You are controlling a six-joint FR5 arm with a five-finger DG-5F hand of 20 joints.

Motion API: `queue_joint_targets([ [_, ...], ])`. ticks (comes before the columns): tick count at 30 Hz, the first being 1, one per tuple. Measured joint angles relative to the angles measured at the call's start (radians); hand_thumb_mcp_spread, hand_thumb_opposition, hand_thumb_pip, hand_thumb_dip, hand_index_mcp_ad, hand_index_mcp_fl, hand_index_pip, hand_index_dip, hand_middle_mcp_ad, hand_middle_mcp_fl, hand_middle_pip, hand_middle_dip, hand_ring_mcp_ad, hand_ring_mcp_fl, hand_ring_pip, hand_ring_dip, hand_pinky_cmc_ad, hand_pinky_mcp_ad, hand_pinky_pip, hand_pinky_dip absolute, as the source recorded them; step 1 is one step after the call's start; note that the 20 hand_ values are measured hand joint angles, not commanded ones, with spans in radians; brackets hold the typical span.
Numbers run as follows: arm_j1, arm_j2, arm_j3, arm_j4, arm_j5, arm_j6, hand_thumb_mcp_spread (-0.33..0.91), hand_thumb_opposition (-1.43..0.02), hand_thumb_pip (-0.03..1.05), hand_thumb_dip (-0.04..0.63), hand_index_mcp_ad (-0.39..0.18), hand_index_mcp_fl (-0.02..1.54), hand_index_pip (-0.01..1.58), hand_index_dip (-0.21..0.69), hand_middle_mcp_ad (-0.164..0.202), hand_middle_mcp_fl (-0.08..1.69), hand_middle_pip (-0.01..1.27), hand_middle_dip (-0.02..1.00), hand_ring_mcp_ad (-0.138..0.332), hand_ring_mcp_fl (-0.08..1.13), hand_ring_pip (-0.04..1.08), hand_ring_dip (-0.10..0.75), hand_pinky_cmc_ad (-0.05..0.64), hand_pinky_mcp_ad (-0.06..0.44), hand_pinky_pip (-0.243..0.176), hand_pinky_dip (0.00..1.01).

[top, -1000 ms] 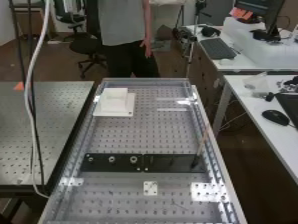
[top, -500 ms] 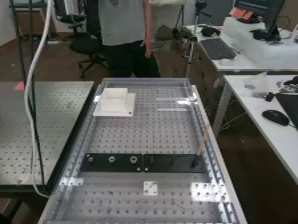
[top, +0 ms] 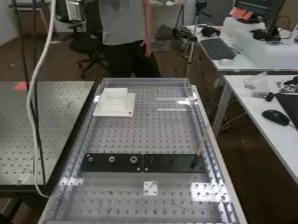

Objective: Grab the chopstick and place it in the clear container

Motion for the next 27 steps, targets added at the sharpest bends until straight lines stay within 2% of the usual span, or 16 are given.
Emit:
queue_joint_targets([
  [2, -0.002, -0.003, -0.008, 0.010, 0.008, 0.010, 0.09, -0.64, 0.22, 0.002, 0.072, -0.01, 0.04, -0.012, 0.108, -0.01, 0.12, 0.03, 0.199, 0.02, 0.08, 0.019, 0.209, 0.168, -0.120, 0.44],
  [5, -0.008, -0.009, -0.024, 0.033, 0.006, 0.037, 0.09, -0.64, 0.22, 0.002, 0.072, -0.01, 0.04, -0.012, 0.113, -0.01, 0.12, 0.03, 0.199, 0.02, 0.08, 0.016, 0.209, 0.168, -0.120, 0.44],
  [10, -0.028, -0.032, -0.071, 0.114, -0.005, 0.125, 0.11, -0.66, 0.24, 0.002, 0.072, -0.01, 0.04, -0.012, 0.119, -0.01, 0.12, 0.03, 0.199, 0.03, 0.08, 0.019, 0.209, 0.168, -0.120, 0.44],
  [13, -0.039, -0.052, -0.104, 0.173, -0.011, 0.175, 0.12, -0.66, 0.29, 0.002, 0.072, -0.01, 0.04, -0.010, 0.119, -0.01, 0.12, 0.04, 0.199, 0.03, 0.08, 0.016, 0.206, 0.166, -0.120, 0.44],
  [18, -0.049, -0.079, -0.137, 0.226, -0.008, 0.198, 0.15, -0.68, 0.32, 0.002, 0.068, -0.01, 0.05, 0.019, 0.115, -0.01, 0.12, 0.04, 0.201, 0.02, 0.07, 0.019, 0.206, 0.166, -0.120, 0.44],
  [21, -0.050, -0.090, -0.147, 0.250, -0.016, 0.201, 0.23, -0.73, 0.42, 0.003, 0.037, -0.01, 0.04, 0.047, 0.113, -0.01, 0.12, 0.03, 0.197, 0.01, 0.08, 0.016, 0.206, 0.166, -0.127, 0.44],
  [24, -0.054, -0.097, -0.154, 0.258, 0.019, 0.209, 0.28, -0.76, 0.47, 0.070, 0.023, -0.01, 0.04, 0.079, 0.117, -0.01, 0.12, 0.04, 0.201, 0.01, 0.07, 0.016, 0.206, 0.166, -0.134, 0.43],
  [26, -0.058, -0.103, -0.167, 0.289, 0.035, 0.230, 0.28, -0.77, 0.51, 0.094, 0.024, -0.01, 0.04, 0.108, 0.117, -0.01, 0.12, 0.04, 0.201, 0.01, 0.07, 0.016, 0.209, 0.166, -0.134, 0.43],
  [27, -0.063, -0.108, -0.179, 0.329, 0.037, 0.254, 0.28, -0.77, 0.54, 0.101, 0.021, -0.01, 0.04, 0.106, 0.117, -0.01, 0.12, 0.03, 0.201, 0.01, 0.07, 0.016, 0.209, 0.166, -0.134, 0.43],
])
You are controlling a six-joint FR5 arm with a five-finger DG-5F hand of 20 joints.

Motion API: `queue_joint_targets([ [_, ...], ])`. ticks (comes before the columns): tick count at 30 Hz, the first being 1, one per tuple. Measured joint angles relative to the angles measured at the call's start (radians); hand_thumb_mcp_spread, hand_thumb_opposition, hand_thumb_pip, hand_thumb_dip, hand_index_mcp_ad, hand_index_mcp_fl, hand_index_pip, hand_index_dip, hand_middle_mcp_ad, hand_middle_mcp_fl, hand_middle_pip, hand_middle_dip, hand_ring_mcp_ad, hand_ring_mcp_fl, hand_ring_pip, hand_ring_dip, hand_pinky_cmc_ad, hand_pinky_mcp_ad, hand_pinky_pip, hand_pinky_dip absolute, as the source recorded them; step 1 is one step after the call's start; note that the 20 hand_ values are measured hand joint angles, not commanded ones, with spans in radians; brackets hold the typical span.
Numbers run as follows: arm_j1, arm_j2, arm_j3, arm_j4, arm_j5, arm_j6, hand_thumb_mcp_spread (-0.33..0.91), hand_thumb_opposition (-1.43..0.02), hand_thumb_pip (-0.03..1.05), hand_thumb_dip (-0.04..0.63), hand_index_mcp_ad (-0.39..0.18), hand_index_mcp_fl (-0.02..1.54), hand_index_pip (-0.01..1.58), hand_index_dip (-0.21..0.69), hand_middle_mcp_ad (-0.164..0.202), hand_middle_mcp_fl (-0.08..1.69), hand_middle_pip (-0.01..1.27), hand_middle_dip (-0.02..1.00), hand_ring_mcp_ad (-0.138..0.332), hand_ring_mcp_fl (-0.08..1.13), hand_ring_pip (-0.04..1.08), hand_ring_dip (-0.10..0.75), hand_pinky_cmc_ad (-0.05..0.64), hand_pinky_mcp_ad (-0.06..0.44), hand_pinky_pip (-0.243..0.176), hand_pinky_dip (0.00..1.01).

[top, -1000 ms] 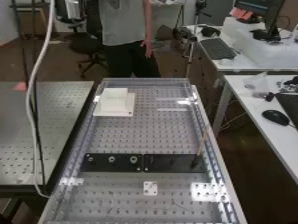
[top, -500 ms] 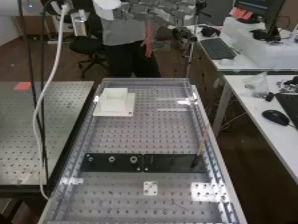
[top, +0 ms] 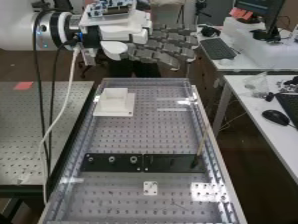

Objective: Grab the chopstick and place it in the clear container

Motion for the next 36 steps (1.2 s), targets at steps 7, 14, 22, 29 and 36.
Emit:
queue_joint_targets([
  [7, -0.025, -0.039, -0.063, 0.188, 0.065, 0.177, 0.29, -0.77, 0.63, 0.157, -0.007, -0.01, 0.05, 0.188, 0.117, 0.13, 0.12, 0.21, 0.202, 0.01, 0.07, 0.016, 0.206, 0.166, -0.138, 0.44],
  [14, -0.043, -0.121, -0.097, 0.333, 0.167, 0.406, 0.28, -0.75, 0.65, 0.188, -0.024, 0.03, 0.09, 0.201, 0.119, 0.22, 0.13, 0.36, 0.206, 0.01, 0.08, 0.019, 0.202, 0.164, -0.155, 0.42],
  [22, -0.052, -0.251, -0.085, 0.405, 0.256, 0.619, 0.28, -0.74, 0.72, 0.227, -0.073, 0.12, 0.35, 0.166, 0.117, 0.35, 0.13, 0.42, 0.206, 0.01, 0.08, 0.058, 0.206, 0.185, -0.161, 0.40],
  [29, -0.054, -0.337, -0.045, 0.438, 0.307, 0.723, 0.30, -0.74, 0.82, 0.291, -0.079, 0.25, 0.67, 0.054, 0.119, 0.42, 0.16, 0.43, 0.211, 0.02, 0.09, 0.112, 0.215, 0.201, -0.157, 0.40],
  [36, -0.056, -0.390, 0.007, 0.410, 0.306, 0.773, 0.30, -0.77, 0.86, 0.290, -0.087, 0.29, 0.85, -0.010, 0.119, 0.47, 0.21, 0.43, 0.213, 0.04, 0.09, 0.131, 0.213, 0.199, -0.157, 0.42],
])
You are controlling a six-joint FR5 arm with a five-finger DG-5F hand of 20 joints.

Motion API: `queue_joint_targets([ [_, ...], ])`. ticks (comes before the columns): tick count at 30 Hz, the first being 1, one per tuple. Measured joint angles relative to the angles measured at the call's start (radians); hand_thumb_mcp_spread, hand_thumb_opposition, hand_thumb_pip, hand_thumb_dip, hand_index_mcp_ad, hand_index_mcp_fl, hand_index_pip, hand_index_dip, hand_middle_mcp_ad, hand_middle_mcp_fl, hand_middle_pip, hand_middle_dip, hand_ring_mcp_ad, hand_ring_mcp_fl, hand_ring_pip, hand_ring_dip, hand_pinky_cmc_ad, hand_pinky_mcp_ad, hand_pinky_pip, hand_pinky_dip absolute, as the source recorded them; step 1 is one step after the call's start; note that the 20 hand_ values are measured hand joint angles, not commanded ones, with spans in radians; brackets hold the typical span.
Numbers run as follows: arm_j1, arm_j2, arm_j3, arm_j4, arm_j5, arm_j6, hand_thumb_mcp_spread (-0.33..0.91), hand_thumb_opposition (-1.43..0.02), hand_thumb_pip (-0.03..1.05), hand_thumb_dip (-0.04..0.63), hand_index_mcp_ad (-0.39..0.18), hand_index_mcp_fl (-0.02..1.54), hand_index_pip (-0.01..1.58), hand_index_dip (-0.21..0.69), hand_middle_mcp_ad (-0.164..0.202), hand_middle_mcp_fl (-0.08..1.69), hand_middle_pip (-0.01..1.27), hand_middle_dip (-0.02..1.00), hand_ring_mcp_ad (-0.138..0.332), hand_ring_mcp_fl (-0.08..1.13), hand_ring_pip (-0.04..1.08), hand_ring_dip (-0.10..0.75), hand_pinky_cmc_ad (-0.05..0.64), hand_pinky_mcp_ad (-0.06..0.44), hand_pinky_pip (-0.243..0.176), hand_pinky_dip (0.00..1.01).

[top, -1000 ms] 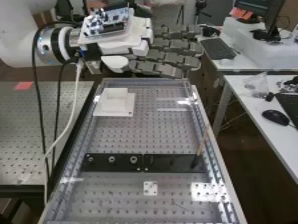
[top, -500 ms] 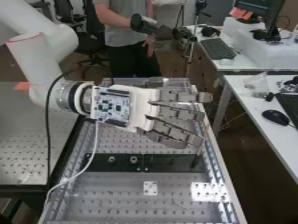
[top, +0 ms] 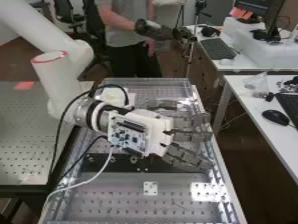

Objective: Grab the chopstick and place it in the clear container

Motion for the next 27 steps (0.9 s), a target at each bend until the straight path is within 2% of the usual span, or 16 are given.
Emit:
queue_joint_targets([
  [3, -0.001, -0.018, 0.021, -0.019, -0.008, 0.011, 0.30, -0.79, 0.86, 0.323, -0.087, 0.29, 0.88, -0.040, 0.117, 0.46, 0.23, 0.43, 0.211, 0.05, 0.09, 0.161, 0.211, 0.199, -0.157, 0.43],
  [10, -0.005, -0.061, 0.068, -0.068, -0.026, 0.047, 0.30, -0.80, 0.86, 0.323, -0.094, 0.26, 0.93, -0.054, 0.115, 0.47, 0.31, 0.43, 0.215, 0.08, 0.09, 0.166, 0.215, 0.199, -0.157, 0.43],
  [13, -0.005, -0.073, 0.078, -0.073, -0.028, 0.063, 0.30, -0.80, 0.86, 0.328, -0.091, 0.26, 0.93, -0.056, 0.115, 0.50, 0.33, 0.43, 0.213, 0.10, 0.09, 0.178, 0.215, 0.199, -0.157, 0.43],
  [15, -0.004, -0.084, 0.087, -0.079, -0.029, 0.080, 0.30, -0.80, 0.86, 0.328, -0.101, 0.24, 0.93, -0.059, 0.117, 0.49, 0.35, 0.43, 0.192, 0.11, 0.09, 0.182, 0.211, 0.202, -0.157, 0.43],
  [19, -0.003, -0.100, 0.101, -0.090, -0.029, 0.109, 0.30, -0.82, 0.86, 0.328, -0.103, 0.24, 0.91, -0.059, 0.117, 0.51, 0.36, 0.43, 0.194, 0.11, 0.09, 0.197, 0.211, 0.197, -0.157, 0.44],
  [22, -0.001, -0.113, 0.111, -0.094, -0.024, 0.127, 0.31, -0.82, 0.86, 0.328, -0.103, 0.24, 0.92, -0.059, 0.113, 0.54, 0.38, 0.43, 0.195, 0.13, 0.09, 0.197, 0.211, 0.211, -0.157, 0.44],
  [27, 0.002, -0.127, 0.129, -0.105, -0.021, 0.135, 0.34, -0.82, 0.84, 0.328, -0.108, 0.24, 0.95, -0.056, 0.113, 0.55, 0.44, 0.43, 0.192, 0.17, 0.09, 0.209, 0.211, 0.208, -0.157, 0.44],
])
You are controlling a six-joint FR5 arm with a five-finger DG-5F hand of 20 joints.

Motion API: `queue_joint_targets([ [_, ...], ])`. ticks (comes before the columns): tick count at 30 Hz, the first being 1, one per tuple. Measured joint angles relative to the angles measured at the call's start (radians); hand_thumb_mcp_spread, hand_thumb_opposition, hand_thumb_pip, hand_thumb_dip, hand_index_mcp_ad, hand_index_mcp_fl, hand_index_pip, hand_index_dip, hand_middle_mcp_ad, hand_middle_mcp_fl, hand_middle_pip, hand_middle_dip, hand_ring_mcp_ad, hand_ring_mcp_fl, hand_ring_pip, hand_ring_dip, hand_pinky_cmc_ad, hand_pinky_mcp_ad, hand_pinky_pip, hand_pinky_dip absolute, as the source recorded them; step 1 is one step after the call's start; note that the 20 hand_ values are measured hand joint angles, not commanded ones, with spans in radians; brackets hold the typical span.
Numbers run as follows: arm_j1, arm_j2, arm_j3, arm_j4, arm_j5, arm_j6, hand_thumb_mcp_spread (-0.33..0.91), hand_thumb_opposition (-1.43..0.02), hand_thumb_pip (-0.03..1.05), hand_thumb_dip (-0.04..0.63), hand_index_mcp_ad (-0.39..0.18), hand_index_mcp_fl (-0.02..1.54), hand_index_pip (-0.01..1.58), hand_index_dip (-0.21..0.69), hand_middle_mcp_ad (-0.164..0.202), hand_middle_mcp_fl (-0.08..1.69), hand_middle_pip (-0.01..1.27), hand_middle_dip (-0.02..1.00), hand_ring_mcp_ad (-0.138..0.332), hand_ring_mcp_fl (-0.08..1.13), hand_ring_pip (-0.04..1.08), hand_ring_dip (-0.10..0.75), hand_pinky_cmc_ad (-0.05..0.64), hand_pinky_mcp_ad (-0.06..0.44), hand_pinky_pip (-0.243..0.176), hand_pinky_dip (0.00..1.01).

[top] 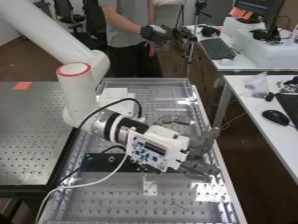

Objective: Grab the chopstick and place it in the clear container

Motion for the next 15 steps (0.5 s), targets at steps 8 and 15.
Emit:
queue_joint_targets([
  [8, 0.002, -0.025, 0.040, -0.027, -0.025, 0.006, 0.37, -0.82, 0.82, 0.326, -0.112, 0.24, 1.03, -0.059, 0.113, 0.59, 0.53, 0.43, 0.147, 0.22, 0.09, 0.216, 0.215, 0.211, -0.155, 0.43],
  [15, -0.001, -0.042, 0.058, -0.037, -0.019, 0.010, 0.38, -0.82, 0.82, 0.326, -0.120, 0.27, 1.09, -0.059, 0.113, 0.62, 0.57, 0.45, 0.145, 0.24, 0.10, 0.248, 0.215, 0.211, -0.155, 0.42],
])
